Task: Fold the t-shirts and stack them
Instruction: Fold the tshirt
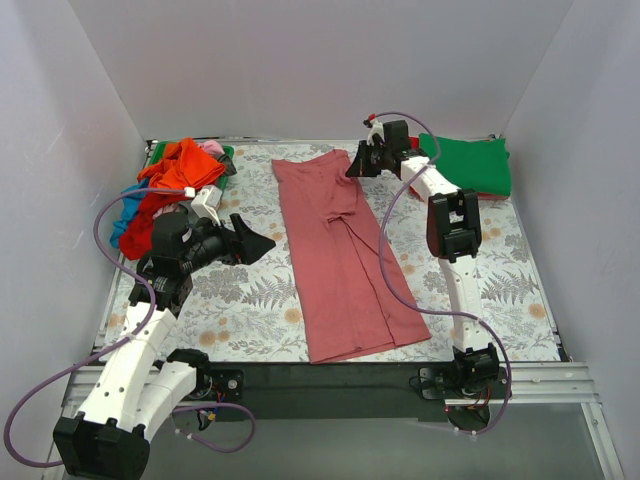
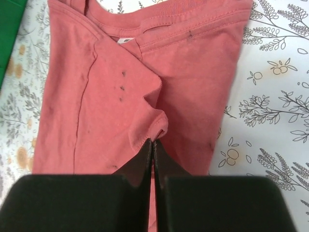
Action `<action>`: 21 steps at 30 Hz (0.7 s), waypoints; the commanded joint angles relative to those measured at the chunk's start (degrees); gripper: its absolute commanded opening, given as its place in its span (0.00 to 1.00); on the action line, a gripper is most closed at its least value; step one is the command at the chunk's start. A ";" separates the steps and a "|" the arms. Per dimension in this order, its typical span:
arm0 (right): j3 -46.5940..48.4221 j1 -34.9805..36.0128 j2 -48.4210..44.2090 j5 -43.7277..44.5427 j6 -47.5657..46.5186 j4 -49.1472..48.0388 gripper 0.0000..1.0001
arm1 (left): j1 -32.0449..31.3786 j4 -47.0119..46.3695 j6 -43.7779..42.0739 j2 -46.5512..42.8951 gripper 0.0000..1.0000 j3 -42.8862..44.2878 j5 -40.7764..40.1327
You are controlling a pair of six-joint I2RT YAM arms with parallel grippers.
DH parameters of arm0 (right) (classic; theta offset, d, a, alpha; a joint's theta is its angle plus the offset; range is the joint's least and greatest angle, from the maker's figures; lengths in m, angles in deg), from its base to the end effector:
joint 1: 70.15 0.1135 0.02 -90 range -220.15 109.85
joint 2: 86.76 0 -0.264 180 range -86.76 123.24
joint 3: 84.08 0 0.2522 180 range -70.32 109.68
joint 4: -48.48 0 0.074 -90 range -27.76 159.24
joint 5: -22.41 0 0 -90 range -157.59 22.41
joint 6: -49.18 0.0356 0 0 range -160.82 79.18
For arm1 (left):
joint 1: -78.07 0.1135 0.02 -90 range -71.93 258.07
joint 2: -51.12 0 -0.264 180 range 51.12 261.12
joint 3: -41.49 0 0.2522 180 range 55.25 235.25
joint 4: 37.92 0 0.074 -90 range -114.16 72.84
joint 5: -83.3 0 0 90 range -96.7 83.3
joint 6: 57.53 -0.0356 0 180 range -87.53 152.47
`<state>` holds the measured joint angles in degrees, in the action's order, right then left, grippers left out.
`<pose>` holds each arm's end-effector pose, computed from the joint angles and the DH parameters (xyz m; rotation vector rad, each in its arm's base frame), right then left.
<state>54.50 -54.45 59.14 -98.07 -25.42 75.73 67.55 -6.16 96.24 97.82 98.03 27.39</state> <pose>0.5486 0.1730 0.1700 -0.3194 2.1907 0.8839 0.1767 -0.0531 0.3101 -0.5587 2.0962 -1.3857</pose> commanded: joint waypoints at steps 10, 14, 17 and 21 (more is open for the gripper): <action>-1.24 8.54 -7.39 8.24 -11.17 3.03 0.06 | -0.11 0.37 -1.10 -1.08 0.76 0.37 0.72; -1.94 11.36 -8.00 9.56 -15.04 5.48 0.15 | -0.11 0.63 -1.19 -1.17 0.76 0.37 0.72; -2.38 13.38 -9.23 10.09 -18.82 7.50 0.22 | -0.11 0.63 -1.19 -1.43 0.76 0.37 0.81; -3.17 14.18 -12.65 5.79 -25.23 11.54 0.48 | -0.11 0.55 -1.19 -1.52 0.76 0.46 1.60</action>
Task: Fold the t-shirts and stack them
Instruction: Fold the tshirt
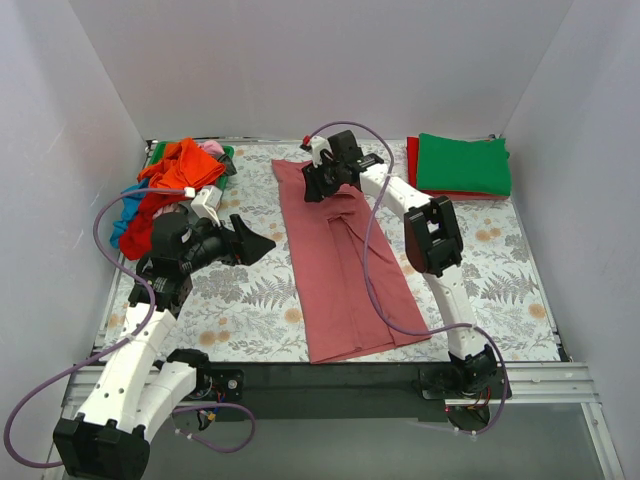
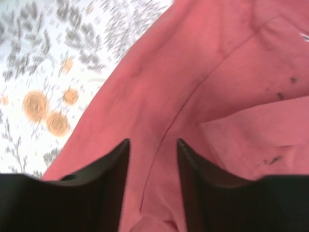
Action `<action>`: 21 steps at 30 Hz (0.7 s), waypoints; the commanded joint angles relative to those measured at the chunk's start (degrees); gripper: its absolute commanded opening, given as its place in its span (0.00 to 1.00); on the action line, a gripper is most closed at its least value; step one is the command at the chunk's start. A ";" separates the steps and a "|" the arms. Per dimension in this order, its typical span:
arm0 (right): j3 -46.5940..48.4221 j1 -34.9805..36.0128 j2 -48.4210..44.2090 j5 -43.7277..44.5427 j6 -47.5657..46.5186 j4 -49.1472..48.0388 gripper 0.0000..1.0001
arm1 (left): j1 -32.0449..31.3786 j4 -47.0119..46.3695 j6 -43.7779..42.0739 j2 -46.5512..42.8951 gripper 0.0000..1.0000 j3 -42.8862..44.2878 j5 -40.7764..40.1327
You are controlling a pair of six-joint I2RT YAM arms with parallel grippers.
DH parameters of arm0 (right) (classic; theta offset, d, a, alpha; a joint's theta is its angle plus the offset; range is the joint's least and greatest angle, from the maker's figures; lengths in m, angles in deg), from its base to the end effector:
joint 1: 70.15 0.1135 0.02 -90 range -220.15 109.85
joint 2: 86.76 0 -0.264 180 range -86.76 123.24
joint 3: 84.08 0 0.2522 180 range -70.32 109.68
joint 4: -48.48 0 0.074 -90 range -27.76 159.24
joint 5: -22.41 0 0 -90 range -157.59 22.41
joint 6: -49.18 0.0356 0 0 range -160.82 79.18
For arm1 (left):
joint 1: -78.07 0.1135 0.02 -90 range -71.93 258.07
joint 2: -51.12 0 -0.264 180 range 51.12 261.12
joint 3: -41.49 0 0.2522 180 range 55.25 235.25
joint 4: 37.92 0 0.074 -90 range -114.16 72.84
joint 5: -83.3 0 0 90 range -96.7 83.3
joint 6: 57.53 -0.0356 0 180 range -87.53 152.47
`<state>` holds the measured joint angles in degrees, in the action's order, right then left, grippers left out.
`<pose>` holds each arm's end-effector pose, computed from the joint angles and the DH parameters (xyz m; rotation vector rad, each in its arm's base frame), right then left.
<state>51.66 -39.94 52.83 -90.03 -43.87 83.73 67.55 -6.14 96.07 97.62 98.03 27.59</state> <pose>0.4733 0.2913 0.2003 -0.8565 2.1175 0.6926 0.1759 -0.0531 0.3107 -0.5507 2.0947 -1.3879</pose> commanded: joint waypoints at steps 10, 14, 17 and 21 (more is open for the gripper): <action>-11.40 -6.82 -22.51 -9.46 -21.56 8.47 0.76 | -0.11 -1.41 1.18 2.01 0.78 -0.68 7.99; -10.97 -11.49 -19.99 -10.16 -16.83 8.82 0.73 | -0.20 -8.05 5.39 6.75 0.77 -0.78 9.74; -9.13 -13.87 -15.77 -12.81 -14.18 8.83 0.72 | -0.29 -15.09 11.54 15.50 0.77 2.54 7.38; -4.74 -15.19 -10.57 -14.74 -12.16 9.44 0.70 | -0.37 -18.45 16.47 31.60 0.72 12.54 -0.44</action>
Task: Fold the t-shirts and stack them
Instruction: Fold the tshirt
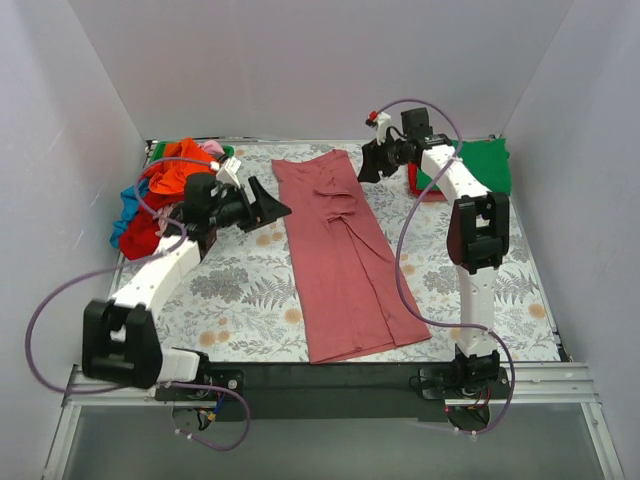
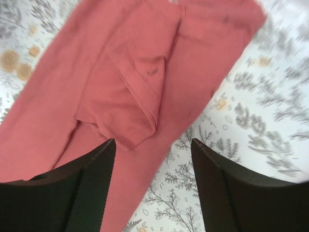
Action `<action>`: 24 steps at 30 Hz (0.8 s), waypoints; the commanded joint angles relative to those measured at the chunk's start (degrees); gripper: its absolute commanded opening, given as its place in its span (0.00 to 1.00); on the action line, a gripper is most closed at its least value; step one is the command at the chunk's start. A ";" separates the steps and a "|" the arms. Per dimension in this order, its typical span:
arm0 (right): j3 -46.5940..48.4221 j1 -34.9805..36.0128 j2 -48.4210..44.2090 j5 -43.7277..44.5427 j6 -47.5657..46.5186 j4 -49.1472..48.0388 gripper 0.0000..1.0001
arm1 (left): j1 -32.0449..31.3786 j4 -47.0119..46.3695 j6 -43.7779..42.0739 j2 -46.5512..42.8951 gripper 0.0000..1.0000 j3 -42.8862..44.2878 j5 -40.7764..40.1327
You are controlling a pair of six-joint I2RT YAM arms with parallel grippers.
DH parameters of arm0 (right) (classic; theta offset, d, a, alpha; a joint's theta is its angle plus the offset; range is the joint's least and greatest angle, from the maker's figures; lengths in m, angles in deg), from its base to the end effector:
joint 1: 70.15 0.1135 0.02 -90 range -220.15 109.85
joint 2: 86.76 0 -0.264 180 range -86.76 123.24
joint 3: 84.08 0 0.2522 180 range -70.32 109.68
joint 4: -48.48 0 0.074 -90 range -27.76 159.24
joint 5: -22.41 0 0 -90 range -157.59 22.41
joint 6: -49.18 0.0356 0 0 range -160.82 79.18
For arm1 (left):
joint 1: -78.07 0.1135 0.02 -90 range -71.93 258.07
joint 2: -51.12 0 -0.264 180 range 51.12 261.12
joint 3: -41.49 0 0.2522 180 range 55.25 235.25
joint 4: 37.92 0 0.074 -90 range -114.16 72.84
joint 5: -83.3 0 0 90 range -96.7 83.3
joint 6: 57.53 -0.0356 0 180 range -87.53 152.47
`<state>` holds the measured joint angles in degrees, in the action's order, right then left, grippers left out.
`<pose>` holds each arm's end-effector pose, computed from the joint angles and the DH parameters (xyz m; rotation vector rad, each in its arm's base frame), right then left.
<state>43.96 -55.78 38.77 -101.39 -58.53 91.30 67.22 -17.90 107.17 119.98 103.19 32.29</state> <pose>0.4837 0.1444 0.2724 -0.8999 2.0167 0.6346 0.2565 -0.0720 0.2819 -0.7906 2.2049 -1.5444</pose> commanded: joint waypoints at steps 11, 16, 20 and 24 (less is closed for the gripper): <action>13.24 -0.31 15.96 -7.86 14.36 -1.10 0.62 | -0.84 -11.80 7.83 54.34 0.61 43.09 -6.20; 14.13 -0.66 18.42 -9.70 17.27 -4.27 0.62 | -1.01 -13.11 10.02 66.72 0.60 54.17 -4.80; 14.13 -0.57 19.48 -11.20 19.47 -5.41 0.61 | -1.71 -14.69 12.22 72.71 0.58 60.94 -2.86; 13.60 -0.57 20.10 -11.38 19.74 -5.77 0.61 | -2.24 -17.68 13.72 75.10 0.56 63.32 -1.46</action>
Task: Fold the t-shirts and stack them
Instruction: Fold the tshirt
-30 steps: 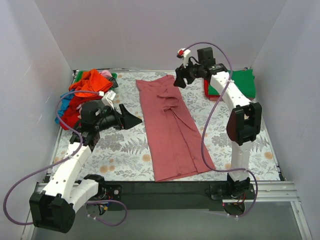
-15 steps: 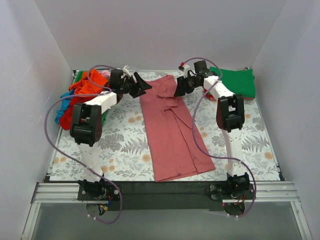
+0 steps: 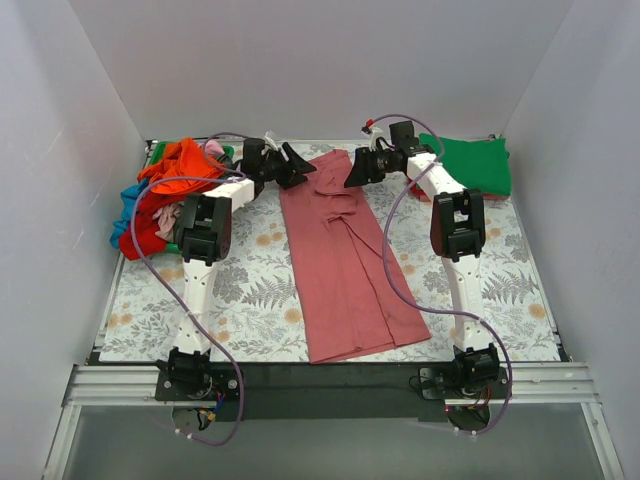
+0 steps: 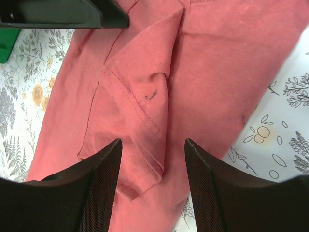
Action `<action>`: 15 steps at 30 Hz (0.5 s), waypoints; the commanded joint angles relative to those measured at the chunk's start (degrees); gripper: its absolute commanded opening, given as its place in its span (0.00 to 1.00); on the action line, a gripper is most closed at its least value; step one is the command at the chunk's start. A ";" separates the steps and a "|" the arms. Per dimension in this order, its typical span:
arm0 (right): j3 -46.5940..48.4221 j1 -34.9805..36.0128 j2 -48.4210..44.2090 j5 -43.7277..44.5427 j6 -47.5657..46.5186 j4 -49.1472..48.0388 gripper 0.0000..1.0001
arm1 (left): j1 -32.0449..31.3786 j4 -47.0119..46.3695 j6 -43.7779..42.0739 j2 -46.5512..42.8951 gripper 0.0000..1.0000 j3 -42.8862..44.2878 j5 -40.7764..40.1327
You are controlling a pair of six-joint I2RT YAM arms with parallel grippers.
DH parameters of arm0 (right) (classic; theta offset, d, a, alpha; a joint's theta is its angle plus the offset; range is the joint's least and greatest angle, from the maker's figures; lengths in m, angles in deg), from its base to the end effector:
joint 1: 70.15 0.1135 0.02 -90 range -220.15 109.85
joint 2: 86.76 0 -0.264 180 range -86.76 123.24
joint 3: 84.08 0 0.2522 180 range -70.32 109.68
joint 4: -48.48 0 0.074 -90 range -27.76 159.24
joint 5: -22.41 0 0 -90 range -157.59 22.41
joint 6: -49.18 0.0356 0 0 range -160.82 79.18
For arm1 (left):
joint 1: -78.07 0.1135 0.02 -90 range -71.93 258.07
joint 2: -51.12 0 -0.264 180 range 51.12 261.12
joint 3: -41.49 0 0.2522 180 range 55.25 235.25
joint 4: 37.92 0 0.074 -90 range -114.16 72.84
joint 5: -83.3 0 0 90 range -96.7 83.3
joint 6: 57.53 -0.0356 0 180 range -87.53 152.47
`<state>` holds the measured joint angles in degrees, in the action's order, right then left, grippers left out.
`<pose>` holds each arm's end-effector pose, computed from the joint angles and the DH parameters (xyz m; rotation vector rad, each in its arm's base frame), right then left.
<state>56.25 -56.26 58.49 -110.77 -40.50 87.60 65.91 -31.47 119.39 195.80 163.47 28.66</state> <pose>0.5378 0.1581 0.1729 -0.6413 2.1914 1.0024 0.5412 -0.1377 0.1186 -1.1043 2.1882 -1.5749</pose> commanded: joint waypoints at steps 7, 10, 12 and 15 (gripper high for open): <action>0.09 -0.09 1.52 -2.96 2.41 -3.04 0.58 | -1.46 -7.89 4.40 1.21 0.50 3.22 3.32; 0.00 -0.18 2.31 -3.49 3.02 -3.21 0.57 | -1.98 -8.16 5.37 2.87 0.47 4.36 2.70; -0.09 -0.09 2.49 -3.67 3.11 -3.22 0.57 | -2.07 -8.16 5.63 3.06 0.47 4.71 2.53; -0.53 -0.09 2.67 -3.67 3.20 -3.30 0.56 | -2.69 -8.16 5.90 4.11 0.44 5.50 1.83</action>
<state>56.25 -56.26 60.35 -112.80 -37.94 85.72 63.83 -38.45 124.72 199.43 166.62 30.80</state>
